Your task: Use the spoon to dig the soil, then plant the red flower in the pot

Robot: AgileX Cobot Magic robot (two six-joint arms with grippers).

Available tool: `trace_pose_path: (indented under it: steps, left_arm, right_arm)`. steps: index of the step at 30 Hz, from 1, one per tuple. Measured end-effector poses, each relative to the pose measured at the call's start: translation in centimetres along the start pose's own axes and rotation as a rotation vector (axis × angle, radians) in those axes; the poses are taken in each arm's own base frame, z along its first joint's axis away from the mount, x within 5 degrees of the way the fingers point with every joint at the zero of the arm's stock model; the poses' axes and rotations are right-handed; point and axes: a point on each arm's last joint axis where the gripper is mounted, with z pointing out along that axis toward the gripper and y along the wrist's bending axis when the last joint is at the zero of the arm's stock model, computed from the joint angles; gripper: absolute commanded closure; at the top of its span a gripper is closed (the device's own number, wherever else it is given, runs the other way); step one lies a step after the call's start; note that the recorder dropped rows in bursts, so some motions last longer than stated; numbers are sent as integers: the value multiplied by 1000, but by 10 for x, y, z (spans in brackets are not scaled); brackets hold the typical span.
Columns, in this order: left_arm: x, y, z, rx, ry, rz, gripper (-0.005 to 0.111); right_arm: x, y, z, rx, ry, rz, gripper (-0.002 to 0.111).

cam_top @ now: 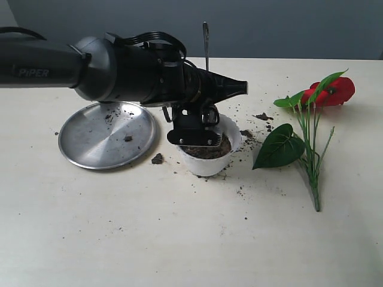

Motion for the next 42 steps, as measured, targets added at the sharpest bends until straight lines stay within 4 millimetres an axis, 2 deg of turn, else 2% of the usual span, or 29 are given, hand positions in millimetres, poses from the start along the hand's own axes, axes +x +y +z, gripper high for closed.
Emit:
trace_pose_path:
  steps: [9, 15, 23, 32, 38, 42]
  left_arm:
    - [-5, 0, -1, 43, -23, -11, 106]
    - [-15, -1, 0, 60, -55, 22, 106]
    - [-16, -1, -1, 54, -58, 17, 106]
    - [-4, 4, -22, 44, -31, -21, 106]
    - [-1, 17, -40, 14, -21, -38, 106]
    - [2, 20, -48, -2, -24, -108, 106]
  right_arm:
    - [0, 0, 0, 0, 0, 0, 108]
    - [0, 0, 0, 0, 0, 0, 108]
    - [0, 0, 0, 0, 0, 0, 108]
    - [0, 0, 0, 0, 0, 0, 108]
    - [0, 0, 0, 0, 0, 0, 108]
    - [0, 0, 0, 0, 0, 0, 108]
